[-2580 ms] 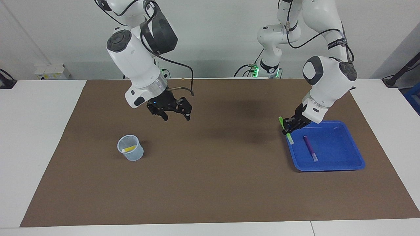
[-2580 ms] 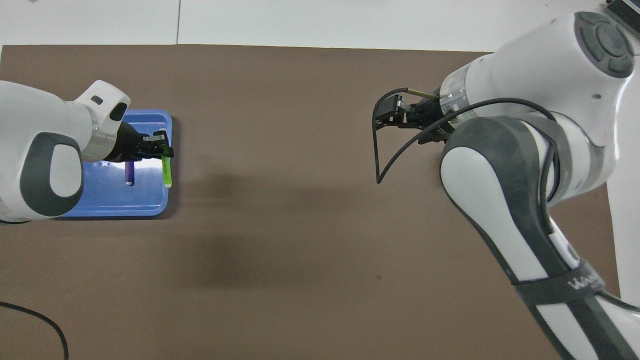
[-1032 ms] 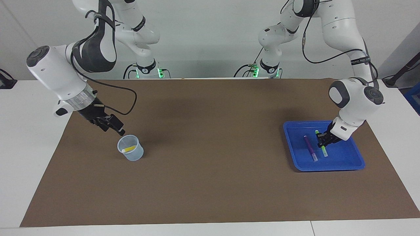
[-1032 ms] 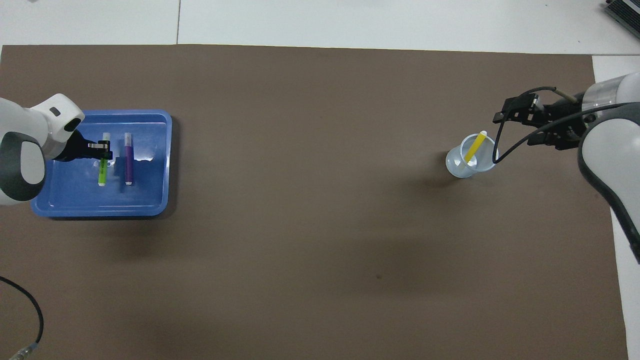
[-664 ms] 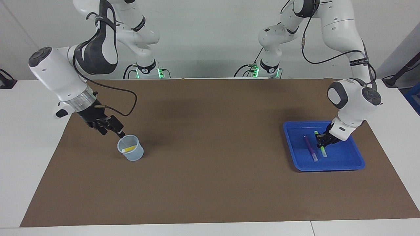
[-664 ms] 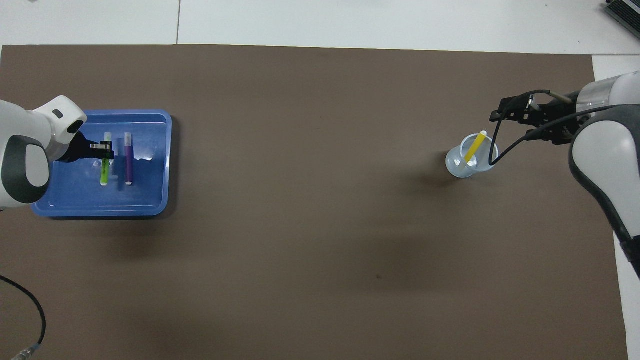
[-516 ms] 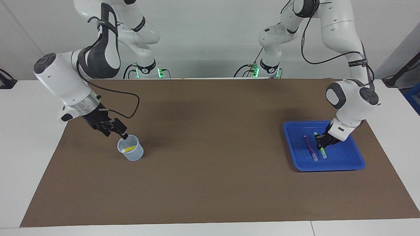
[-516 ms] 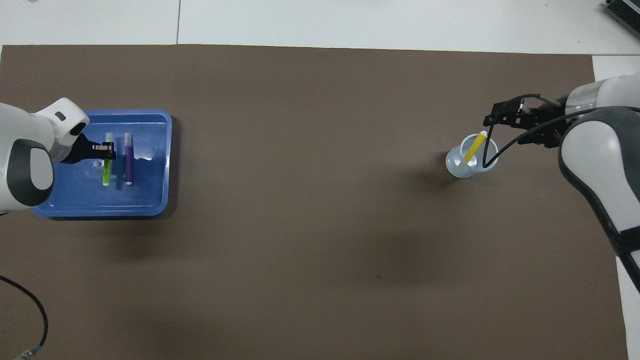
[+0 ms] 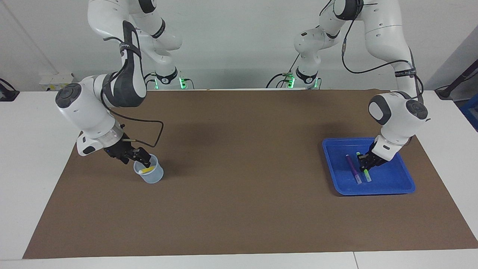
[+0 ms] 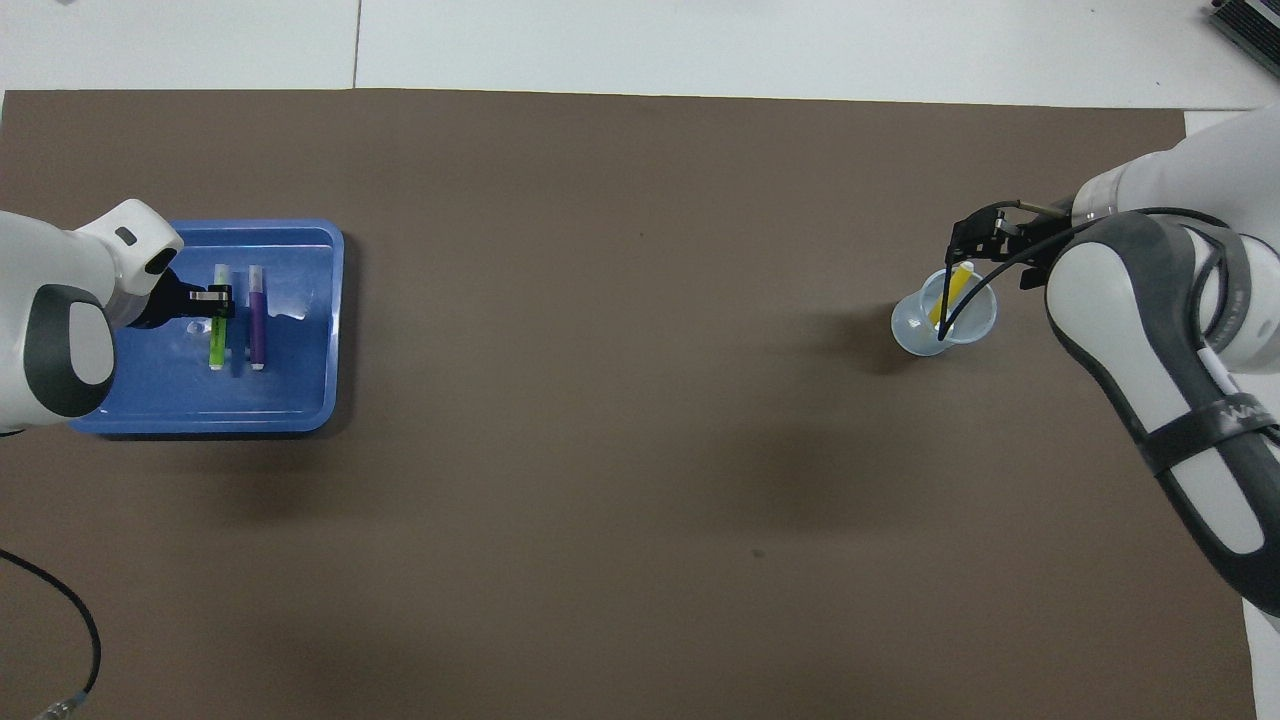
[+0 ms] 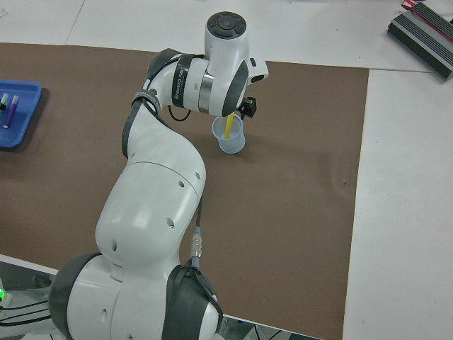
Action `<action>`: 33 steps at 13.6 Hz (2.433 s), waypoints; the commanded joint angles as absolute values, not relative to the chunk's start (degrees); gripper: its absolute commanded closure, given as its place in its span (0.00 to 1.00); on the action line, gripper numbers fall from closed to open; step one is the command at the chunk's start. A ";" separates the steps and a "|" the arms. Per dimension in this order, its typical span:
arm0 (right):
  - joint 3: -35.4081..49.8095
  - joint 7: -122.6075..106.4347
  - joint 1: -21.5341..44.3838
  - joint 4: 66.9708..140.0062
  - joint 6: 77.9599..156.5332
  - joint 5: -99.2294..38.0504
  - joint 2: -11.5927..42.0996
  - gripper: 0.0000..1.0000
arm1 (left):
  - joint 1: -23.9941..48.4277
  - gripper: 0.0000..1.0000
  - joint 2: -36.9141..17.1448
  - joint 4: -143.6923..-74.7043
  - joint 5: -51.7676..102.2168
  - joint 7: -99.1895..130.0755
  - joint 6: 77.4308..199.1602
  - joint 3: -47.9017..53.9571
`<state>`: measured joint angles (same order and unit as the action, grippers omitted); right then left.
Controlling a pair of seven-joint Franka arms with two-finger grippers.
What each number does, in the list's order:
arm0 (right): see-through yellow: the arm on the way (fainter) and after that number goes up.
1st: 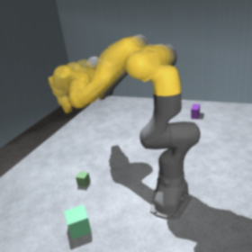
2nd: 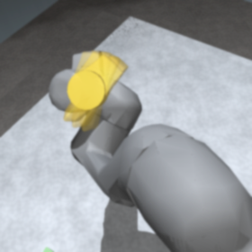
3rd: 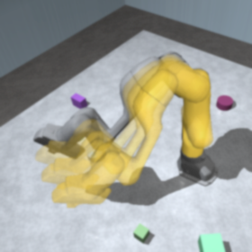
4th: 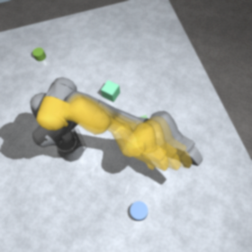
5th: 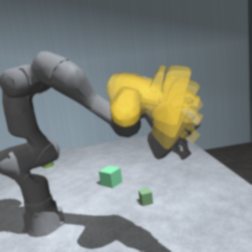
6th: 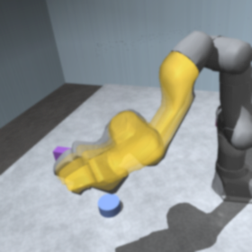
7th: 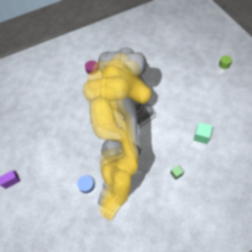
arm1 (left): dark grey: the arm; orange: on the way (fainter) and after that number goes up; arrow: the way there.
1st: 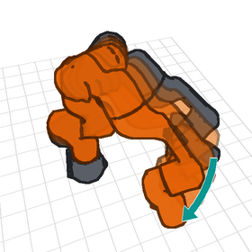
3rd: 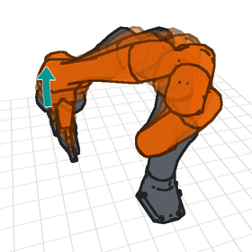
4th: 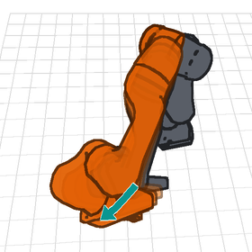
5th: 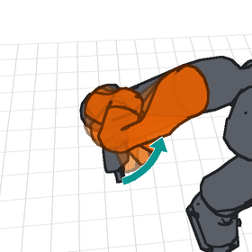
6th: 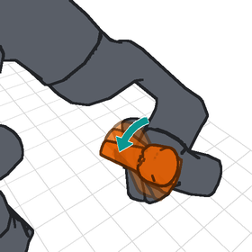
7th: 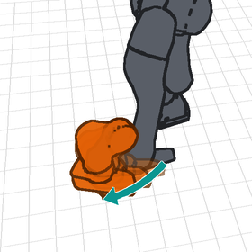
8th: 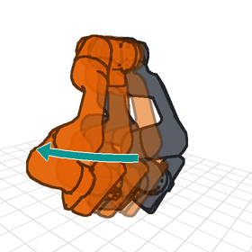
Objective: Right arm passes pens to left for tray arrangement
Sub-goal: 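Lower the pen into the tray while the right gripper grasps the yellow pen, then lift the yellow pen from the cup with the right gripper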
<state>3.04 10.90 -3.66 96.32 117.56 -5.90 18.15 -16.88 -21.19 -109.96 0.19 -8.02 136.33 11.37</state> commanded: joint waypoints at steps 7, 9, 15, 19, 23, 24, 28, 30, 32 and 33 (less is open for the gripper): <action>3.16 11.69 -1.58 96.24 119.62 2.81 20.04 0.42 | -17.23 0.69 -21.01 -111.09 -0.97 -8.17 137.99 11.69; 3.25 11.69 -1.67 96.33 119.53 2.81 19.86 0.54 | -17.23 0.67 -21.01 -110.92 -0.97 -8.09 137.99 11.78; 3.25 10.99 -1.67 96.68 120.06 2.81 20.21 0.54 | -17.67 0.00 -21.36 -109.07 -0.97 -8.43 141.75 11.69; 3.43 10.72 -1.58 97.56 121.99 2.81 20.30 0.54 | -16.96 0.00 -19.34 -109.07 -0.97 -8.61 142.56 11.69; 3.51 10.72 -1.58 97.91 122.96 2.72 20.65 0.55 | -16.70 0.00 -13.72 -109.86 -0.97 -8.70 140.37 11.69; 3.52 10.72 -1.58 97.91 122.96 2.72 20.65 0.55 | -17.40 0.00 -13.28 -109.60 -1.05 -9.66 138.80 11.95; 3.52 10.72 -1.58 98.00 122.96 2.72 20.57 0.72 | -17.49 0.00 -7.57 -108.64 -0.27 -12.22 132.57 12.13; 3.52 10.72 -1.58 98.00 122.96 2.72 20.65 0.81 | -16.53 0.00 -4.85 -105.92 1.92 -11.52 125.46 12.39; 3.52 10.63 -1.58 98.09 122.87 2.64 20.57 0.94 | -14.25 0.00 -3.52 -104.95 3.16 -8.72 122.79 12.31; 3.52 10.63 -1.58 98.09 122.87 2.72 20.65 1.00 | -13.37 0.00 -3.34 -105.38 3.16 -5.39 121.83 12.30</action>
<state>3.04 10.98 -1.16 97.38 121.69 1.50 20.73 -15.77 -4.24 -105.08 2.30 -9.54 124.14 12.77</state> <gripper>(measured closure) 0.828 0.000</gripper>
